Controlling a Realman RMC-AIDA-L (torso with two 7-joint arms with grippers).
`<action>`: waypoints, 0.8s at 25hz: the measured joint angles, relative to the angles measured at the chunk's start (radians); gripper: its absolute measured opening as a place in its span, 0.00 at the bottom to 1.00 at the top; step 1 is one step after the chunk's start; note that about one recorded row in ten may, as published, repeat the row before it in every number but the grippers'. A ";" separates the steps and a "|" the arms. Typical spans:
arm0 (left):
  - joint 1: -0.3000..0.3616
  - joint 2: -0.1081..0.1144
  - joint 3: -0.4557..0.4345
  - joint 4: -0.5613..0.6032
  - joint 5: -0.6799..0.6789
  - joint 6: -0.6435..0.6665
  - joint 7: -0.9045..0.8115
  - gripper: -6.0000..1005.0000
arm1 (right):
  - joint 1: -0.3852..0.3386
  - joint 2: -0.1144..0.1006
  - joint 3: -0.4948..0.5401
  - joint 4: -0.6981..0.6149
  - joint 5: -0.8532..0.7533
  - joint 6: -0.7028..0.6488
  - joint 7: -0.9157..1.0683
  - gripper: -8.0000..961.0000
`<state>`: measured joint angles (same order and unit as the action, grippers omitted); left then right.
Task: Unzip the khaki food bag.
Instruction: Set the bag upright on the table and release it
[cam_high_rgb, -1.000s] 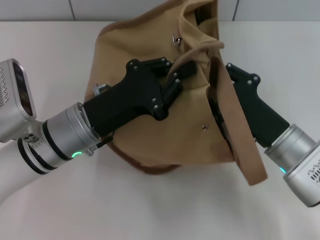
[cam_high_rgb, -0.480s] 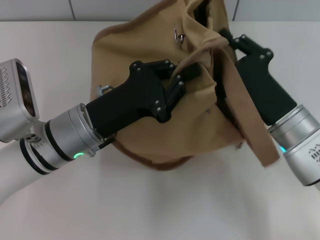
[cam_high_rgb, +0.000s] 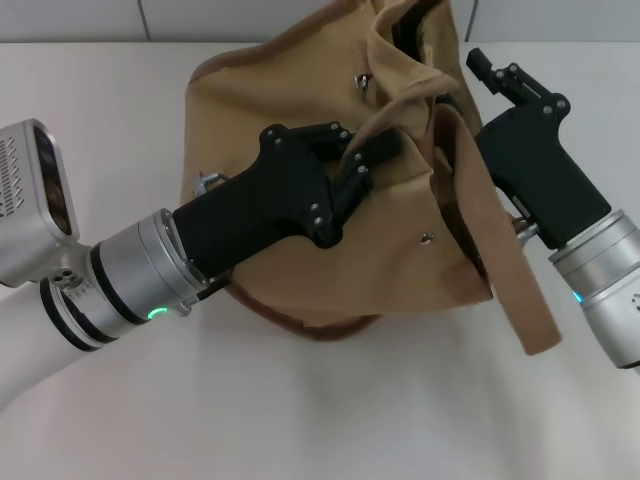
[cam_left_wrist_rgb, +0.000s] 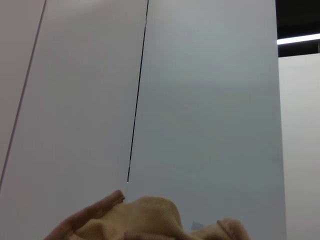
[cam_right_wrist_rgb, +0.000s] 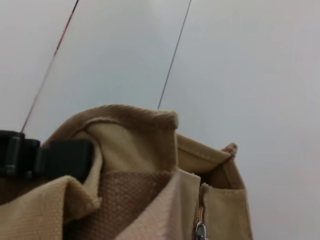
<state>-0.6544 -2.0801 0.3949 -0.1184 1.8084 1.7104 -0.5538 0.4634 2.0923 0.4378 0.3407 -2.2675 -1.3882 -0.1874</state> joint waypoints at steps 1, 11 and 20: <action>0.001 0.000 0.000 0.000 0.000 0.000 0.000 0.08 | -0.001 0.000 -0.003 0.000 -0.002 0.001 0.000 0.44; 0.004 0.000 0.001 -0.003 0.008 -0.001 0.000 0.08 | -0.017 0.000 -0.041 0.019 -0.005 0.003 -0.048 0.43; 0.007 0.000 0.001 -0.011 0.009 -0.007 0.001 0.08 | -0.034 0.000 -0.042 0.041 -0.005 0.000 -0.075 0.25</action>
<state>-0.6478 -2.0801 0.3957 -0.1291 1.8170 1.7035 -0.5529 0.4296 2.0923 0.3957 0.3817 -2.2727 -1.3878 -0.2620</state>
